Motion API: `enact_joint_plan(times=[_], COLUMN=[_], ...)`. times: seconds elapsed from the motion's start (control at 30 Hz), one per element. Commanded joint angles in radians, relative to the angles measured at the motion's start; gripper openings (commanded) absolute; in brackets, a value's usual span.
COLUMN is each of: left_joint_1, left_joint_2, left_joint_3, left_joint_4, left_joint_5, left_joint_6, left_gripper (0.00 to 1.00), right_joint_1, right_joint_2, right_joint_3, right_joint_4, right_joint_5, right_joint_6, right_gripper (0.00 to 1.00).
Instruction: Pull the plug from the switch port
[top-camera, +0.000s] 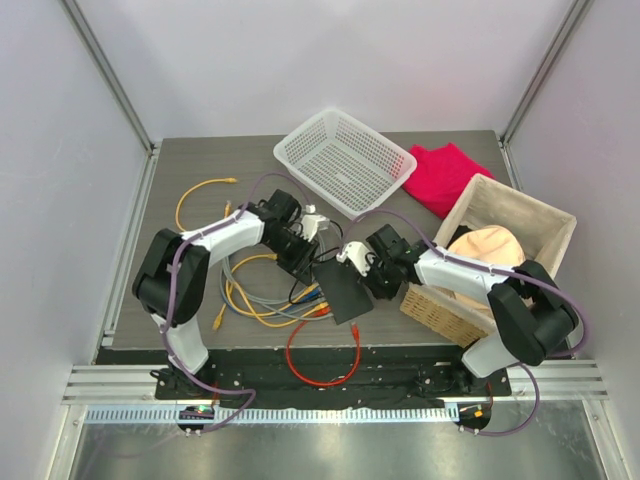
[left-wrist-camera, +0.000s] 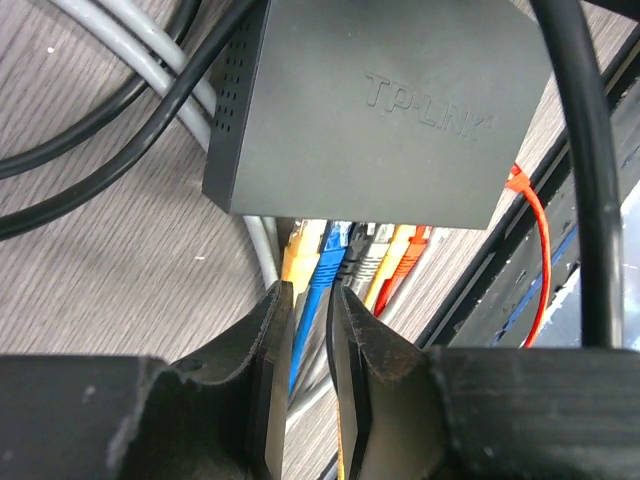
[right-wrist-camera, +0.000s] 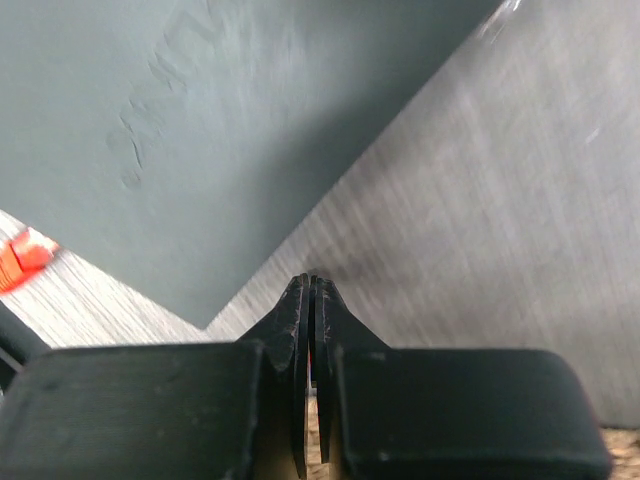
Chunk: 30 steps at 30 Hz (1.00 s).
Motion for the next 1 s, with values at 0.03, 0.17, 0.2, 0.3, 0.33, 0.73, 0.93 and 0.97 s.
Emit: enact_joint_plan(times=[0.03, 0.17, 0.2, 0.3, 0.33, 0.73, 0.93, 0.97], left_joint_1=[0.001, 0.001, 0.0, -0.003, -0.003, -0.013, -0.009, -0.008], left_joint_2=[0.046, 0.089, 0.095, 0.109, 0.118, 0.162, 0.17, 0.17], left_joint_3=[0.039, 0.076, 0.077, 0.073, 0.071, 0.07, 0.106, 0.113], left_joint_4=[0.025, 0.009, 0.008, 0.009, 0.008, -0.023, -0.08, -0.086], left_joint_5=[0.05, 0.096, 0.103, 0.107, 0.108, 0.126, 0.146, 0.146], left_joint_6=[-0.017, -0.022, -0.022, -0.02, -0.022, 0.04, 0.086, 0.101], left_gripper=[0.27, 0.27, 0.27, 0.27, 0.27, 0.12, 0.0, 0.0], right_joint_1=[-0.003, -0.009, -0.011, -0.014, -0.014, -0.017, -0.017, -0.017], right_joint_2=[-0.004, -0.004, -0.004, -0.005, -0.005, -0.025, -0.076, -0.076], right_joint_3=[0.003, 0.003, 0.003, 0.0, -0.001, 0.061, 0.227, 0.236], right_joint_4=[-0.027, -0.025, -0.027, -0.025, -0.024, -0.06, -0.163, -0.162], right_joint_5=[0.022, 0.025, 0.023, 0.022, 0.022, -0.065, -0.214, -0.223], right_joint_6=[-0.008, -0.008, -0.009, -0.008, -0.006, 0.028, 0.091, 0.097], right_gripper=[0.02, 0.02, 0.02, 0.02, 0.02, 0.01, 0.01, 0.01])
